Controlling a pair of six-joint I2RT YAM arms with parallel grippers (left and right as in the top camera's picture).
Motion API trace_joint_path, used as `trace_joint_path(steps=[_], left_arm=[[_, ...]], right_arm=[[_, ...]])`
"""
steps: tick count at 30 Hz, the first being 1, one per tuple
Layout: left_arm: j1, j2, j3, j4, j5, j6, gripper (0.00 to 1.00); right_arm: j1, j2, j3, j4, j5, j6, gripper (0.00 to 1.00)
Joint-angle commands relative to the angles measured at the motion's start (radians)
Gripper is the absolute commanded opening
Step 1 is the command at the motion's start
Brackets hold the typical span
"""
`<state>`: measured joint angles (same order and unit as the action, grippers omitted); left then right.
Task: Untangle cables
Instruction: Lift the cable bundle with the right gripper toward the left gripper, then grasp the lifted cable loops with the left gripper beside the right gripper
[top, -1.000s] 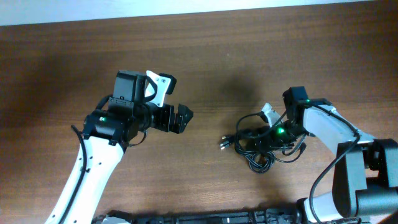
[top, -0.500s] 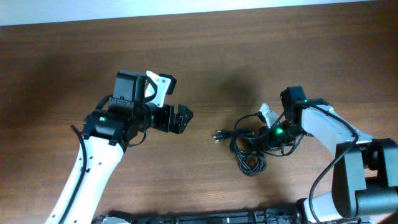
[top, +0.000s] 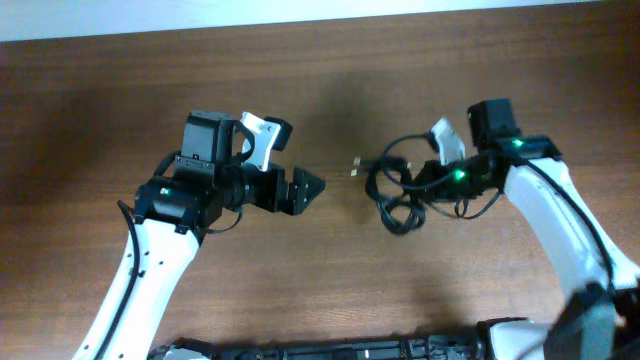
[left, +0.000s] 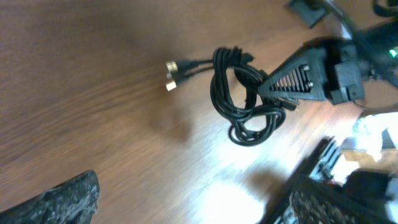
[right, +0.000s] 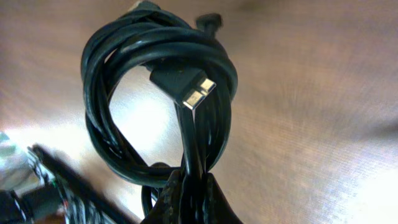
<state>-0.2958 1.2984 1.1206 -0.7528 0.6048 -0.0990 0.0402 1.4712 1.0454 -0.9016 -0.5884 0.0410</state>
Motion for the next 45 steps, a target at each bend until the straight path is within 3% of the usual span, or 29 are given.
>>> trace_joint_path(steps=[1, 9, 16, 23, 30, 35, 45], left_arm=[[-0.005, 0.003, 0.023, 0.054, 0.063, -0.166, 0.99], [-0.026, 0.003, 0.023, 0.235, 0.171, -0.355, 0.99], [-0.121, 0.003, 0.023, 0.476, 0.253, -0.36, 0.99], [-0.182, 0.003, 0.023, 0.661, 0.244, -0.36, 0.99], [-0.182, 0.003, 0.023, 0.777, 0.246, -0.361, 0.99], [-0.182, 0.003, 0.023, 0.863, 0.249, -0.428, 0.99], [-0.182, 0.003, 0.023, 0.991, 0.244, -0.439, 0.98]], right_arm=[[0.005, -0.147, 0.043, 0.079, -0.024, 0.12, 0.04], [0.005, -0.369, 0.043, 0.264, -0.028, 0.246, 0.04], [0.005, -0.425, 0.043, 0.421, -0.041, 0.495, 0.04], [0.005, -0.425, 0.043, 0.683, -0.274, 0.609, 0.04], [0.005, -0.425, 0.043, 0.696, -0.298, 0.61, 0.04], [0.005, -0.425, 0.043, 0.663, -0.299, 0.512, 0.04], [0.006, -0.427, 0.043, 0.655, -0.359, 0.395, 0.04]])
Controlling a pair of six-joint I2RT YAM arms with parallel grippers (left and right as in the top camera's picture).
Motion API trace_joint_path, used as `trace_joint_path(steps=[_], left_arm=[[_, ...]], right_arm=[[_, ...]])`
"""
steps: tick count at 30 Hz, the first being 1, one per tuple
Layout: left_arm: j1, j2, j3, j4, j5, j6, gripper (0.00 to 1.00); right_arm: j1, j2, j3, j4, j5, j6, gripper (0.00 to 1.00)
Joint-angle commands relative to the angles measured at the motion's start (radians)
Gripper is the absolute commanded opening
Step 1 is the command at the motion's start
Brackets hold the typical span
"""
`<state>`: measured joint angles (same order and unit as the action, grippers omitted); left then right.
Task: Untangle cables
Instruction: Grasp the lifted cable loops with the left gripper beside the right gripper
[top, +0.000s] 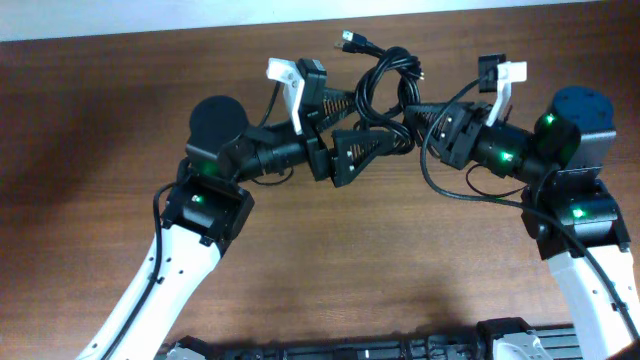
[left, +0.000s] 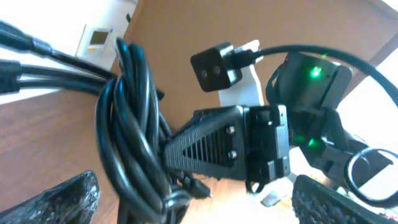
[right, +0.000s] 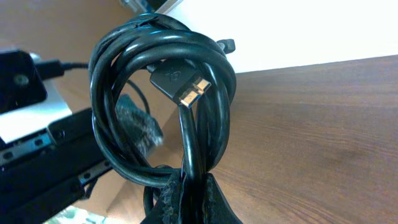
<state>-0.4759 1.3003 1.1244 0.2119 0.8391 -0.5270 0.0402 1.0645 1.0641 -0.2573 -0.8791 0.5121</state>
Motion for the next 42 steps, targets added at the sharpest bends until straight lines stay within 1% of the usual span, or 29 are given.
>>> trace_joint_path(steps=[1, 4, 7, 9, 10, 11, 12, 13, 15, 20, 21, 23, 25, 26, 30, 31, 35, 36, 37, 40, 42], left_arm=[[-0.002, 0.001, 0.019, 0.035, 0.01, -0.011, 0.96], [-0.002, 0.001, 0.019, 0.042, -0.005, -0.011, 0.93], [-0.002, 0.001, 0.019, 0.042, -0.016, -0.011, 0.93], [-0.002, 0.001, 0.019, 0.041, -0.016, -0.011, 0.88], [-0.002, 0.001, 0.019, 0.04, -0.016, -0.011, 0.84], [-0.002, 0.001, 0.019, 0.04, -0.015, -0.011, 0.73], [-0.002, 0.001, 0.019, 0.038, -0.015, -0.011, 0.56], [-0.002, 0.001, 0.019, 0.038, -0.016, -0.011, 0.31], [-0.002, 0.001, 0.019, 0.039, -0.018, -0.01, 0.0], [-0.002, 0.001, 0.019, 0.038, -0.027, -0.01, 0.0], [-0.002, 0.001, 0.019, 0.038, -0.027, -0.01, 0.0], [-0.002, 0.001, 0.019, 0.038, -0.028, 0.008, 0.0], [-0.002, 0.001, 0.019, 0.039, -0.033, 0.009, 0.0], [-0.002, 0.001, 0.019, 0.039, -0.032, 0.009, 0.0], [-0.002, 0.001, 0.019, 0.038, -0.014, 0.028, 0.0], [-0.002, 0.001, 0.019, 0.037, -0.011, 0.027, 0.0], [-0.002, 0.001, 0.019, 0.038, 0.001, 0.027, 0.0], [-0.002, 0.001, 0.019, 0.038, 0.003, 0.027, 0.0], [-0.003, 0.001, 0.019, 0.038, 0.003, 0.027, 0.0], [-0.01, 0.001, 0.019, 0.042, 0.003, 0.027, 0.0], [-0.014, 0.001, 0.019, 0.045, 0.003, 0.027, 0.0]], right_arm=[[0.006, -0.021, 0.024, 0.01, -0.082, -0.091, 0.04], [0.006, -0.021, 0.024, 0.01, -0.124, -0.116, 0.04], [0.019, -0.021, 0.024, 0.01, -0.139, -0.116, 0.04], [0.032, -0.021, 0.024, 0.01, -0.137, -0.116, 0.04], [0.036, -0.021, 0.024, 0.01, -0.138, -0.116, 0.04], [0.039, -0.021, 0.024, 0.01, -0.138, -0.116, 0.04], [0.039, -0.021, 0.024, 0.01, -0.138, -0.116, 0.04], [0.038, -0.021, 0.024, 0.01, -0.138, -0.116, 0.04], [0.038, -0.021, 0.024, 0.01, -0.138, -0.116, 0.04], [0.038, -0.021, 0.024, 0.008, -0.137, -0.116, 0.04], [0.038, -0.021, 0.024, 0.008, -0.137, -0.117, 0.09], [0.037, -0.021, 0.024, 0.008, -0.138, -0.147, 0.29], [0.037, -0.021, 0.024, 0.011, -0.138, -0.193, 0.41], [0.037, -0.021, 0.024, 0.019, -0.136, -0.195, 0.43], [0.037, -0.021, 0.024, 0.086, -0.13, -0.199, 0.45], [0.037, -0.021, 0.024, 0.109, -0.13, -0.22, 0.45], [0.037, -0.02, 0.024, 0.119, -0.098, -0.246, 0.44], [0.037, -0.02, 0.024, 0.119, -0.097, -0.246, 0.41], [0.037, -0.02, 0.024, 0.119, -0.097, -0.246, 0.35], [0.037, -0.019, 0.024, 0.111, -0.097, -0.247, 0.31], [0.037, -0.019, 0.024, 0.104, -0.096, -0.247, 0.25]])
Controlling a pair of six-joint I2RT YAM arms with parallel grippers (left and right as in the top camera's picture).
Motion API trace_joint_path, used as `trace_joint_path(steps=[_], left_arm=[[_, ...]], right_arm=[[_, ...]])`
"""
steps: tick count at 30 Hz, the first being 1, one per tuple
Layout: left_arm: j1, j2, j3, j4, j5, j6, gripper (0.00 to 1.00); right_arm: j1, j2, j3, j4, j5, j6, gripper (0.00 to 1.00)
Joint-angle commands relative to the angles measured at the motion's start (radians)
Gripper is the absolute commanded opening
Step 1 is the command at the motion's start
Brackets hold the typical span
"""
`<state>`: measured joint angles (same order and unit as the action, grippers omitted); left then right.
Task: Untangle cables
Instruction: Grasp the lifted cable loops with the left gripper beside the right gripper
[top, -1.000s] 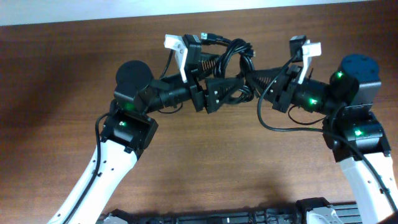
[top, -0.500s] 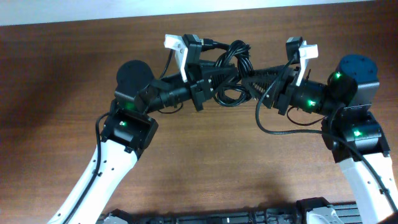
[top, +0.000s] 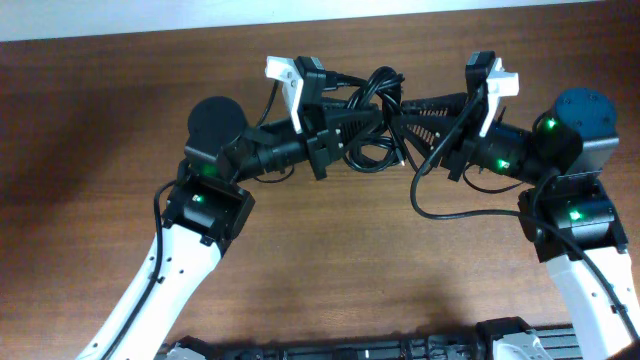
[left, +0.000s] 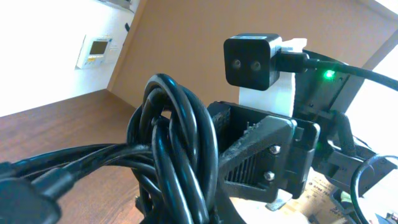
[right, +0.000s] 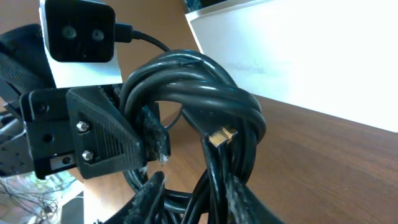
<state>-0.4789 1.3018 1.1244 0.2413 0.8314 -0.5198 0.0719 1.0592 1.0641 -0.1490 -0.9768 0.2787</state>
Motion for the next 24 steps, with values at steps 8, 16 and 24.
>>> trace_joint_path(steps=[8, 16, 24], left_arm=[[-0.012, 0.0, 0.019, 0.047, 0.014, 0.02, 0.0], [-0.012, 0.0, 0.019, 0.072, -0.002, 0.02, 0.0], [-0.002, 0.0, 0.019, 0.064, -0.108, 0.02, 0.0]], right_arm=[[0.006, -0.014, 0.024, -0.069, 0.049, -0.021, 0.18], [0.006, -0.014, 0.024, -0.098, 0.05, -0.021, 0.04], [0.005, -0.017, 0.024, -0.156, 0.149, -0.021, 0.04]])
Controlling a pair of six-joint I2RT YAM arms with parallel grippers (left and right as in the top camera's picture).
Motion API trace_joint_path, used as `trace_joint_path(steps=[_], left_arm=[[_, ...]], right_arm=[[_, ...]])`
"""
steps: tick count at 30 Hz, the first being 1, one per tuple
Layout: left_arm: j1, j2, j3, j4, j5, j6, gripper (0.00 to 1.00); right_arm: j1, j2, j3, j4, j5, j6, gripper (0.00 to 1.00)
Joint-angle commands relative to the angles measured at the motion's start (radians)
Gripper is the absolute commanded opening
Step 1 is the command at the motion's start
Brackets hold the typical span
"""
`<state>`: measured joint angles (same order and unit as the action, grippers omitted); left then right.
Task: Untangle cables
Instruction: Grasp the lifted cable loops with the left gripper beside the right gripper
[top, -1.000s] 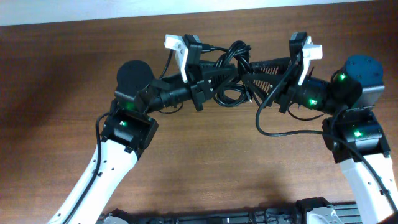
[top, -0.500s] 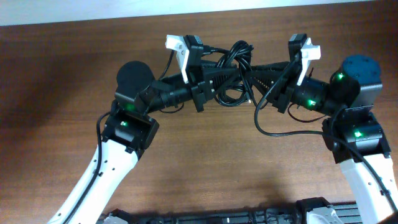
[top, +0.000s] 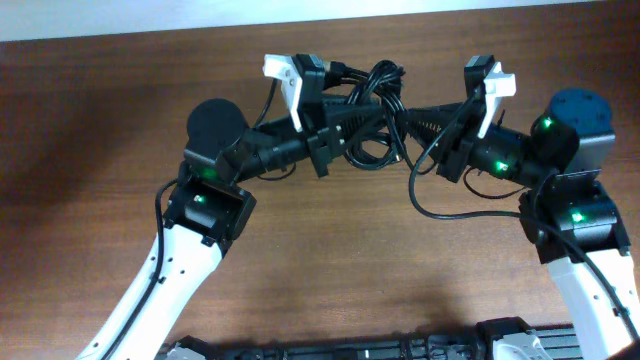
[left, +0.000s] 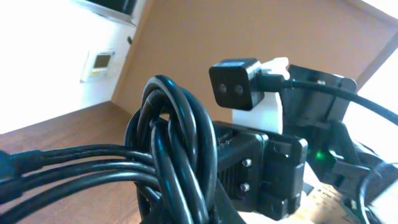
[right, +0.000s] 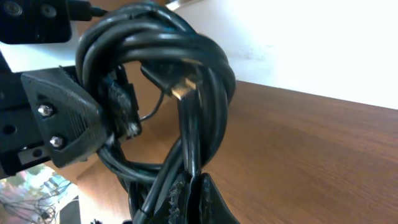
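Note:
A black cable bundle (top: 373, 105), coiled and knotted, hangs in the air between both arms above the brown table (top: 300, 260). My left gripper (top: 365, 135) is shut on the bundle's thick loops (left: 177, 143) from the left. My right gripper (right: 191, 194) is shut on a single strand that runs up to a metal-tipped connector (right: 180, 89) inside the coil (right: 155, 50). The left gripper's finger (right: 62, 118) shows just behind the coil. Two plug ends (top: 335, 68) stick out to the upper left.
The right arm's own camera wire (top: 435, 205) droops in a loop below the grippers. A dark strip of equipment (top: 330, 352) lies along the table's front edge. A white wall borders the table's far edge (top: 150, 15).
My right gripper was open around the cables; now it is shut on the strand below the connector. The left gripper still holds the bundle at about the same place.
First my right gripper held the bundle low over the table with the left gripper open and apart. Then both arms were raised, the left open around the bundle. Then the left was shut on it and the right open; now both grip it.

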<state>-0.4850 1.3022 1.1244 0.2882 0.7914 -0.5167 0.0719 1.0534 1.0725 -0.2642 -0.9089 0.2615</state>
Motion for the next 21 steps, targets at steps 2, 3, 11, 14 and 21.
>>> trace_joint_path(steps=[2, 3, 11, 14, 21], left_arm=[[0.026, -0.001, 0.019, 0.012, -0.067, 0.017, 0.0], [0.038, -0.001, 0.019, 0.008, -0.066, 0.016, 0.0], [0.089, -0.001, 0.019, -0.016, -0.066, 0.017, 0.0], [0.091, -0.001, 0.019, -0.017, -0.061, 0.017, 0.0], [0.091, -0.001, 0.019, -0.016, -0.023, 0.017, 0.0]], right_arm=[[0.005, -0.015, 0.016, -0.087, 0.127, -0.003, 0.04], [0.005, -0.016, 0.016, -0.108, 0.136, -0.003, 0.04], [0.005, -0.063, 0.016, -0.217, 0.28, -0.003, 0.04], [0.005, -0.092, 0.016, -0.249, 0.308, -0.003, 0.04], [0.005, -0.146, 0.016, -0.249, 0.319, -0.003, 0.17]])
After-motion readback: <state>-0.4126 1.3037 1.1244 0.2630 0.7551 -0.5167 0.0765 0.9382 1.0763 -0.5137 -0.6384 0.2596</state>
